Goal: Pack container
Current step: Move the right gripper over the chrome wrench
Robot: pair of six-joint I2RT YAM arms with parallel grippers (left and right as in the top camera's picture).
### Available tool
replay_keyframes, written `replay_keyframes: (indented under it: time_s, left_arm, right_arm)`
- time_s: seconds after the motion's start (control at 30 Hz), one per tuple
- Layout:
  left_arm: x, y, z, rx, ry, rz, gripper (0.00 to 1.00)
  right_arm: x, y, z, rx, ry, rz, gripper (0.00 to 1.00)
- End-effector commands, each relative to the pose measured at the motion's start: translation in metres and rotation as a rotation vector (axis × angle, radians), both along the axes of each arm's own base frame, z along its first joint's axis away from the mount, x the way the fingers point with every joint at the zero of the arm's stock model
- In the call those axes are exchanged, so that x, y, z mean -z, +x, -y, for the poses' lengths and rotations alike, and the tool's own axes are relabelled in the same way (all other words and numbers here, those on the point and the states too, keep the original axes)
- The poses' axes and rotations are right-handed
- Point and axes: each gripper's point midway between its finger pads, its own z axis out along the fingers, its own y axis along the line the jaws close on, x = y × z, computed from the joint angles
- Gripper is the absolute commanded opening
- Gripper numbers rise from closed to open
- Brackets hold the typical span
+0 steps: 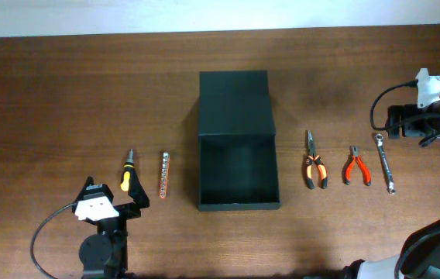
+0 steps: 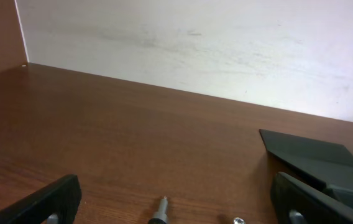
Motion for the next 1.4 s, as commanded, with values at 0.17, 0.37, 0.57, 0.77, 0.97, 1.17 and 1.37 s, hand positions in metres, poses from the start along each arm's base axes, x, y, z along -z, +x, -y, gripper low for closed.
replay_keyframes:
  time_s: [0.17, 0.37, 0.57, 0.77, 0.97, 1.17, 1.37]
  left_arm:
    - [0.000, 0.000, -0.001, -0.001, -0.005, 0.004, 0.99]
    - [0.000, 0.000, -0.001, -0.001, -0.005, 0.004, 0.99]
    - [0.000, 0.000, -0.001, -0.002, -0.005, 0.004, 0.99]
    - [0.000, 0.000, -0.001, -0.001, -0.005, 0.004, 0.99]
    - [0.000, 0.000, -0.001, -0.001, -0.005, 0.004, 0.99]
    - [0.000, 0.000, -0.001, -0.001, -0.005, 0.004, 0.99]
    - [0.000, 0.000, -0.001, -0.002, -0.005, 0.004, 0.99]
  right_arm:
    - [0.021, 0.000, -0.063, -0.203, 0.200, -0.092, 0.99]
    - [0.041, 0.006, -0.084, -0.245, 0.144, -0.177, 0.99]
    - [0.066, 0.004, -0.097, -0.230, 0.154, -0.278, 0.99]
    - [0.098, -0.001, -0.105, -0.251, 0.168, -0.395, 0.99]
    - [0.107, 0.002, -0.104, -0.246, 0.139, -0.411, 0.99]
    - [0.107, 0.008, -0.064, -0.090, -0.037, -0.402, 0.99]
    - [0.108, 0.008, -0.038, -0.060, -0.023, -0.375, 0.99]
